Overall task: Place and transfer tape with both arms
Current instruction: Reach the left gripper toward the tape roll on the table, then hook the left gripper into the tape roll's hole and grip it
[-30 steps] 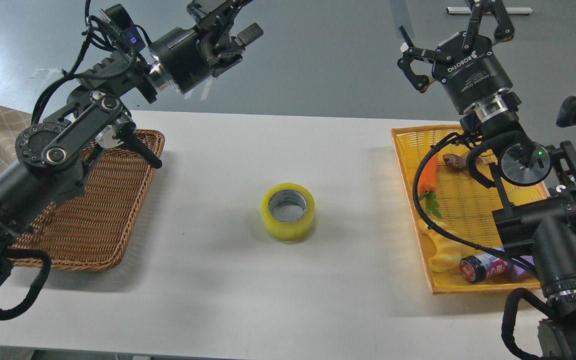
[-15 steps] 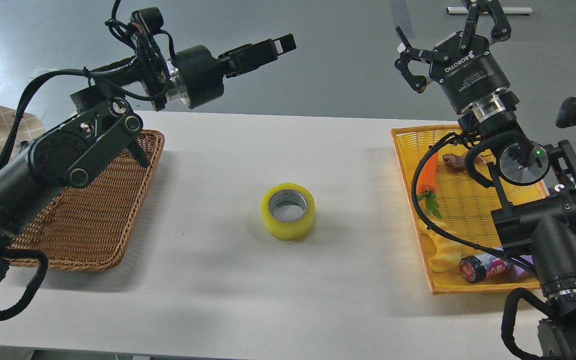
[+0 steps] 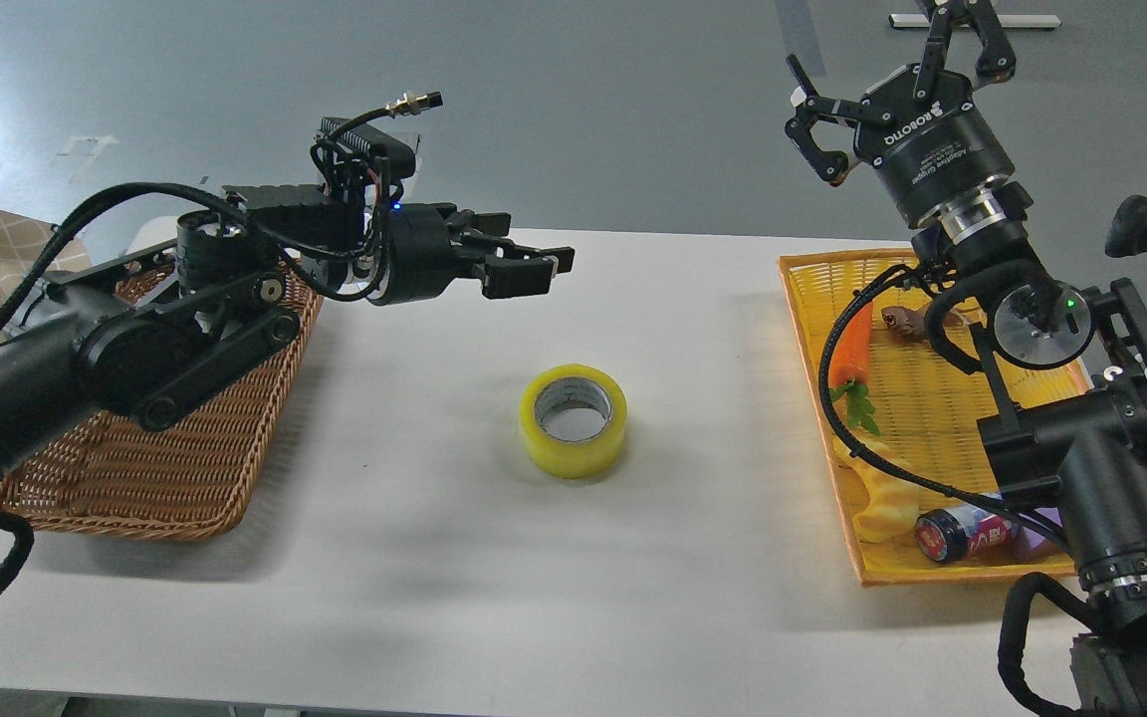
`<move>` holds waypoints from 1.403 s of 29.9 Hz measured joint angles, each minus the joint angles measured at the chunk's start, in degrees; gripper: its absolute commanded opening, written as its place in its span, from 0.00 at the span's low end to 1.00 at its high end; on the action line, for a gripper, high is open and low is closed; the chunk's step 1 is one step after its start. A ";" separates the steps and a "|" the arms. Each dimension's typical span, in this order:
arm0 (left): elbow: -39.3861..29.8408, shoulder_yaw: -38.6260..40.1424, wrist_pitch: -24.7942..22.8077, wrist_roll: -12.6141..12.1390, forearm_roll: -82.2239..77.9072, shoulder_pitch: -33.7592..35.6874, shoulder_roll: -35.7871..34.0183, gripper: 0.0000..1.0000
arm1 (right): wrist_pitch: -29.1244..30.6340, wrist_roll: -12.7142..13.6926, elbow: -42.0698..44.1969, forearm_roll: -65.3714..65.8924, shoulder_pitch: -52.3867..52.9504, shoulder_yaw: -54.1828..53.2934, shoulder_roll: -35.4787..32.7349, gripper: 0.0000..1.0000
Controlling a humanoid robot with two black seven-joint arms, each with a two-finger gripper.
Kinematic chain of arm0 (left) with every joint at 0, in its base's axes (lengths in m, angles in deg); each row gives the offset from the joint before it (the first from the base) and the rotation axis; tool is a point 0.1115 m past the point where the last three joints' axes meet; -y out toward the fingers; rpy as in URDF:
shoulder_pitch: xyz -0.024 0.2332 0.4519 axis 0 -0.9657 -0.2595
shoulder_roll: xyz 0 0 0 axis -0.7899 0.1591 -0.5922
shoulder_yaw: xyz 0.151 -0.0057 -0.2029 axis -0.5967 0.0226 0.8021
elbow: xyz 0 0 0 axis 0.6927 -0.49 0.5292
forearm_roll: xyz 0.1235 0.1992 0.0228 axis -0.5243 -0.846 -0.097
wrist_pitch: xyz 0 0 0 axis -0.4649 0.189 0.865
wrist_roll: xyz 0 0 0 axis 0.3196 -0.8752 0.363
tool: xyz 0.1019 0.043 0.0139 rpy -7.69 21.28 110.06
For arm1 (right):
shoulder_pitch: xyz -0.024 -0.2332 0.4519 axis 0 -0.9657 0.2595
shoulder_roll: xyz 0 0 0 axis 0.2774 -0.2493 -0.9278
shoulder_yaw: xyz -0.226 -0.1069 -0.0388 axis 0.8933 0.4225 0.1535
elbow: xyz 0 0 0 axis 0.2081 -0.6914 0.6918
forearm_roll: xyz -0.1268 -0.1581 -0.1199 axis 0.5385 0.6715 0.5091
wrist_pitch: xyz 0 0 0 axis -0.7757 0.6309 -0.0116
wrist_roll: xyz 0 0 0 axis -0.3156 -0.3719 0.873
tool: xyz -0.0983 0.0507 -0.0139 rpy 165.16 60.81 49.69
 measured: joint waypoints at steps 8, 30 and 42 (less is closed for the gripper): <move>-0.82 -4.04 0.03 -3.12 -0.09 -0.20 0.69 0.98 | 0.00 0.07 0.02 0.10 0.02 0.00 0.00 1.00; -1.59 -10.25 0.05 -5.53 -2.08 -0.66 6.02 0.98 | 0.00 0.09 1.21 0.10 0.29 0.00 0.00 1.00; -0.79 -10.56 -0.03 -8.01 -1.86 -0.91 8.71 0.98 | 0.00 0.09 1.22 0.09 0.19 0.02 0.00 1.00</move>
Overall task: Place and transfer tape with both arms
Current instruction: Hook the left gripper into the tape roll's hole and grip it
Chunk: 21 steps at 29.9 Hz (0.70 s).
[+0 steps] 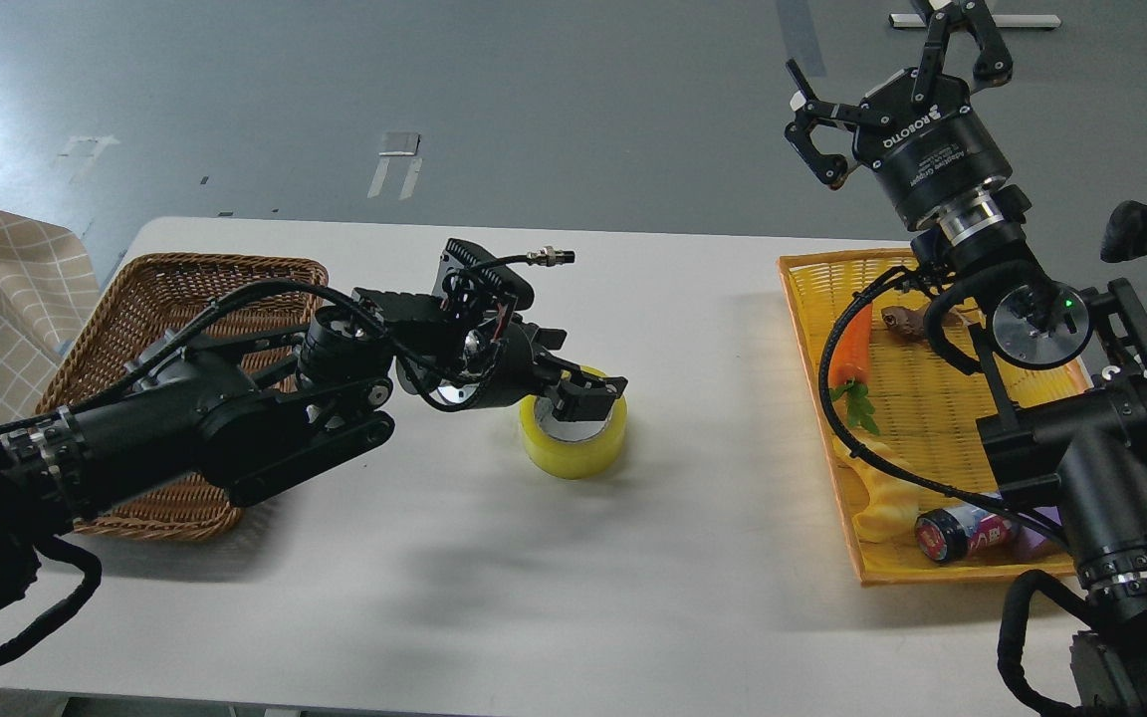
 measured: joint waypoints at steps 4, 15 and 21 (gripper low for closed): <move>0.34 0.00 0.00 -1.71 0.14 -0.08 0.15 0.98 | 0.00 0.00 0.00 0.00 -0.05 0.00 0.00 1.00; 3.59 -0.02 -0.08 -4.01 0.41 -0.73 0.84 0.98 | 0.00 0.00 0.00 0.00 -0.11 0.05 0.00 1.00; 4.71 -0.07 -0.10 -4.81 0.44 -1.83 0.95 0.98 | 0.00 0.00 -0.07 0.00 -0.23 0.04 0.00 1.00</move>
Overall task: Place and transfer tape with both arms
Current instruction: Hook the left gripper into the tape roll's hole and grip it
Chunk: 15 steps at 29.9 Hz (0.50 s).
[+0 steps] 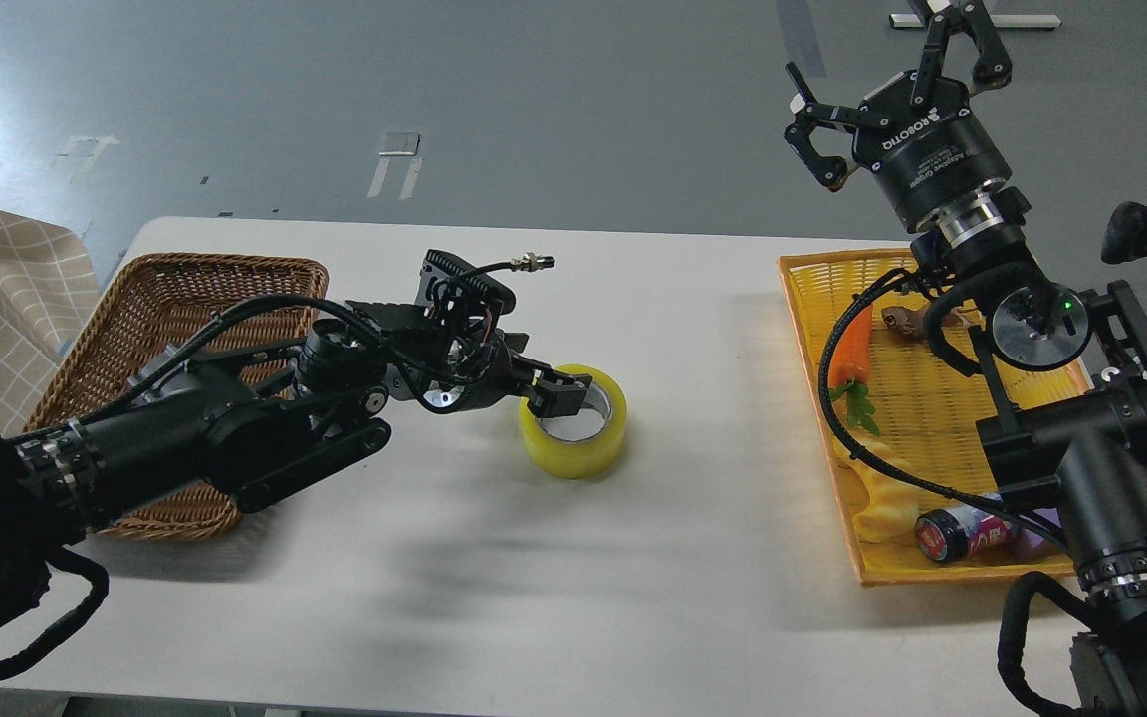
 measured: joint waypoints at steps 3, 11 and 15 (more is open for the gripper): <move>0.60 -0.32 0.00 -0.08 0.12 -0.15 0.00 0.98 | 0.00 0.00 0.00 0.00 0.00 -0.04 0.00 1.00; 1.66 -0.81 0.00 -0.11 0.53 -0.59 0.70 0.98 | 0.00 0.00 0.00 0.00 -0.27 0.02 0.00 1.00; 1.73 -0.83 0.00 -0.25 0.47 -0.71 0.81 0.95 | 0.00 0.00 0.00 0.00 -0.36 0.03 0.00 1.00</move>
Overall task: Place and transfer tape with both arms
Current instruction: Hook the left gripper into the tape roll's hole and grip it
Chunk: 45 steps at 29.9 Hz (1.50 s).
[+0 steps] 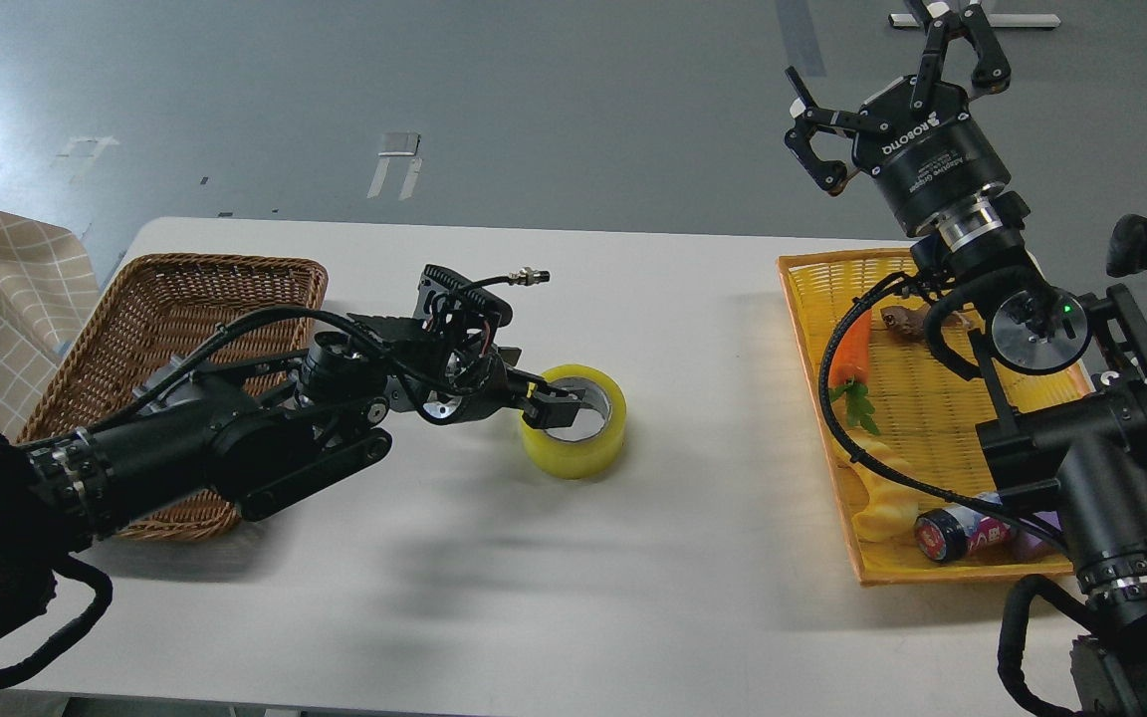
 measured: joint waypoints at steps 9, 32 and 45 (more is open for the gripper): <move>0.16 -2.29 0.00 -1.50 0.29 0.06 0.68 0.80 | 0.00 0.00 0.00 0.00 -0.10 0.00 0.00 1.00; 2.53 -3.87 -0.39 1.82 0.21 2.51 -0.22 0.00 | 0.00 -0.09 0.06 0.05 -0.62 0.06 0.00 1.00; -1.83 -3.77 -2.00 2.19 0.65 9.17 -9.09 0.00 | 0.00 -0.09 0.04 -0.02 -0.72 -0.02 0.00 1.00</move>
